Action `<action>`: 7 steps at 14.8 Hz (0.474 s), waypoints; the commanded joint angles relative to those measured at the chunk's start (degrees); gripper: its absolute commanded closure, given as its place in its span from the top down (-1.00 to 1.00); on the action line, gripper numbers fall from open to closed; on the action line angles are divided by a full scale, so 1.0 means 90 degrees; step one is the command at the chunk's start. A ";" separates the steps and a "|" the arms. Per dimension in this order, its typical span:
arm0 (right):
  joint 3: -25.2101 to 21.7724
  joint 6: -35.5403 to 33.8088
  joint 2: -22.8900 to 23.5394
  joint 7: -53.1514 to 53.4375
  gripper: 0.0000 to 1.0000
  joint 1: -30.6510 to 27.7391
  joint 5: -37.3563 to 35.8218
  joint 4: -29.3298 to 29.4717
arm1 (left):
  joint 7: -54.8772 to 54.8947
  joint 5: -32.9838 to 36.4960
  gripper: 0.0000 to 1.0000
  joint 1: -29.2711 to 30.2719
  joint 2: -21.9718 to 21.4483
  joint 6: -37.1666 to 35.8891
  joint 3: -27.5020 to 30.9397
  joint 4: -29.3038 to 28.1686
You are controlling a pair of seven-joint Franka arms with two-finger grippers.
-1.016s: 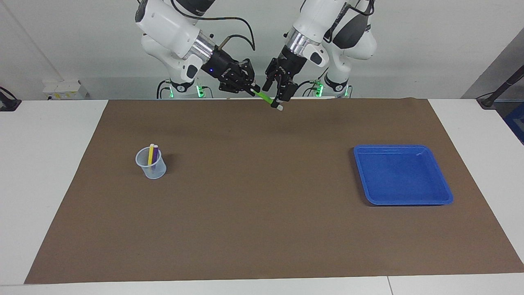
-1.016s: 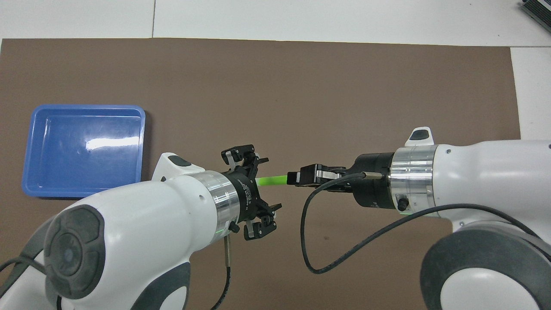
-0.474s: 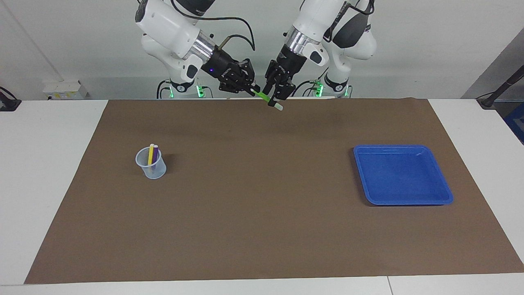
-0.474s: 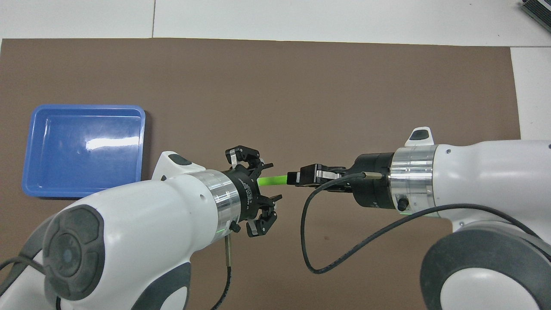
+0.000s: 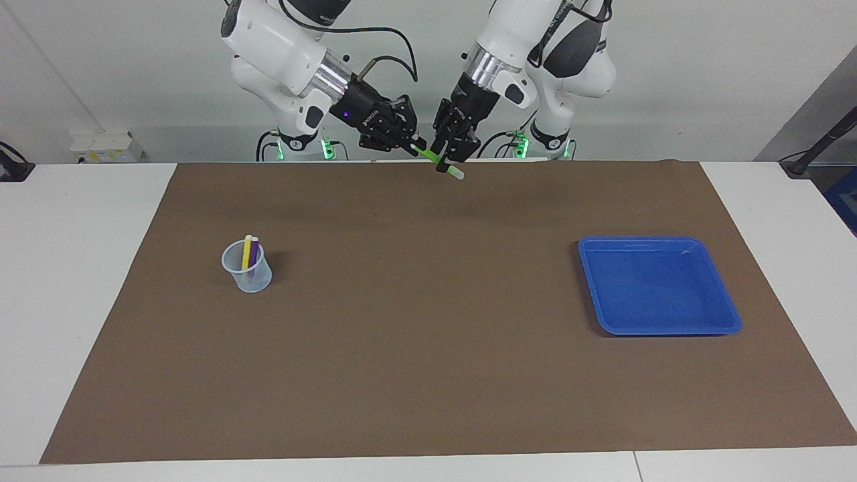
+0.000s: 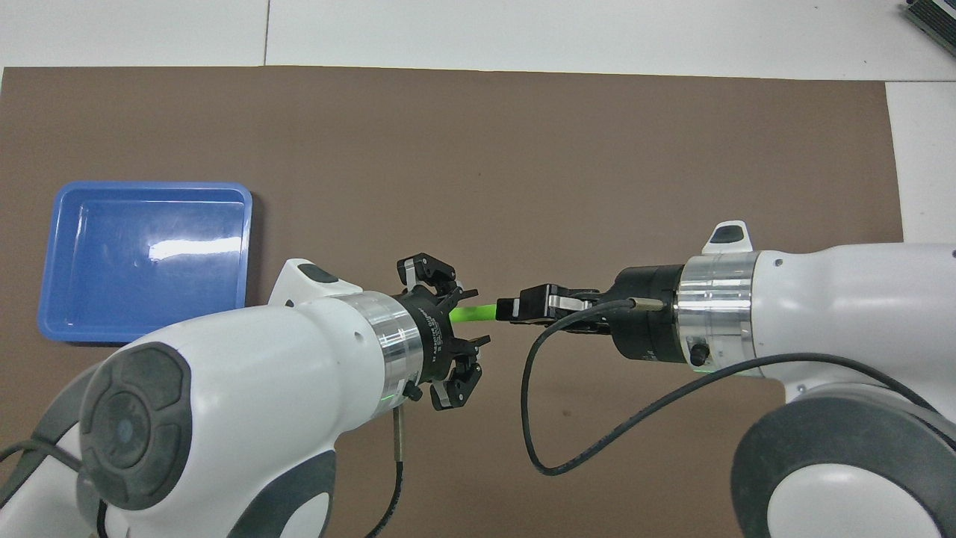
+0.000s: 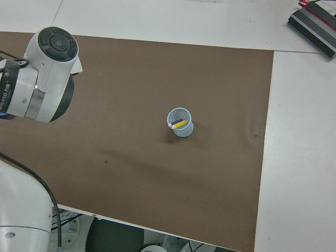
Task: Right arm passes pens to left for tray arrangement
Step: 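Close the left gripper on the green pen and open the right gripper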
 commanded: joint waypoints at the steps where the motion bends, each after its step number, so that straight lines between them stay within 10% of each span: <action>1: 0.0017 0.0098 -0.0023 -0.0012 -1.00 0.0009 0.0193 -0.0051 | -0.0072 0.0245 -0.15 -0.0060 0.0104 -0.0194 0.0033 0.0197; 7: 0.0017 0.0078 -0.0033 -0.0012 -1.00 0.0009 0.0213 -0.0051 | -0.0062 0.0470 -0.74 -0.0187 0.0104 -0.0194 0.0032 0.0168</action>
